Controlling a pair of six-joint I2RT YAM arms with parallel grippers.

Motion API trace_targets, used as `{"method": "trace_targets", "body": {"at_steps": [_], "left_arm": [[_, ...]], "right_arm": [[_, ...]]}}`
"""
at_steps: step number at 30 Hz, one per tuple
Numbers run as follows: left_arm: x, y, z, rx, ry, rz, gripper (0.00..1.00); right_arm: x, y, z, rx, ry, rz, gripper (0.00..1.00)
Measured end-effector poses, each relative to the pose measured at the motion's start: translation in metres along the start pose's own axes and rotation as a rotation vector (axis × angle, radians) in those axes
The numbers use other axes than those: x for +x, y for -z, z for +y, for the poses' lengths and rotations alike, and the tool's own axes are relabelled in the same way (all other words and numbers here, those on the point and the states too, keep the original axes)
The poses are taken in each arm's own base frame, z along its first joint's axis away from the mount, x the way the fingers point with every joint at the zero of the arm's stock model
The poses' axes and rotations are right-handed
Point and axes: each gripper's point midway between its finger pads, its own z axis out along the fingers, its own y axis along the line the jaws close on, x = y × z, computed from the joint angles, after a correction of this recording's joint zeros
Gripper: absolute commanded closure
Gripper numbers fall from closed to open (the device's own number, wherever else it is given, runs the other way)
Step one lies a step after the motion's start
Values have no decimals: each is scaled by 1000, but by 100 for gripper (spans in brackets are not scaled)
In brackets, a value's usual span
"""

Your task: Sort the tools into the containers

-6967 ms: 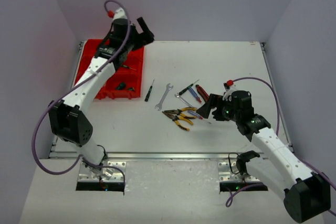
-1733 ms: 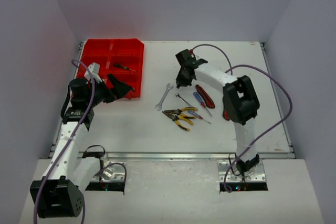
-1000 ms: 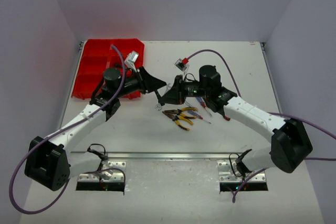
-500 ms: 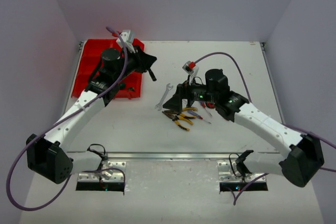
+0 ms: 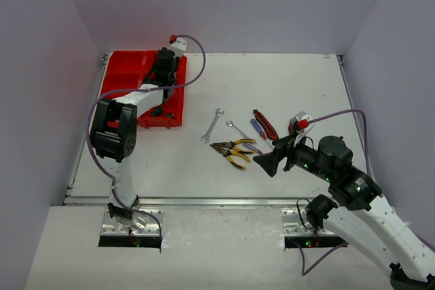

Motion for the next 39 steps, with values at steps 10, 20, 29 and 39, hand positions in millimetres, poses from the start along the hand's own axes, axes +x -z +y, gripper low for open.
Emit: {"method": "trace_targets", "body": {"at_steps": [10,20,29,39], "left_arm": [[16,-13,32,-50,-79,-68,69],[48,-5,8,65,-110,-35,0],[-18,4,28,86,268,30,0],[-134,196,103,301,993,-136,0]], "right_arm": [[31,20,5,-42,-24,37,1],[37,18,-2,-4,-34,64,1],[65,-9,-52,289,-121,253,1],[89,-58,-125,604,-193,532,26]]}}
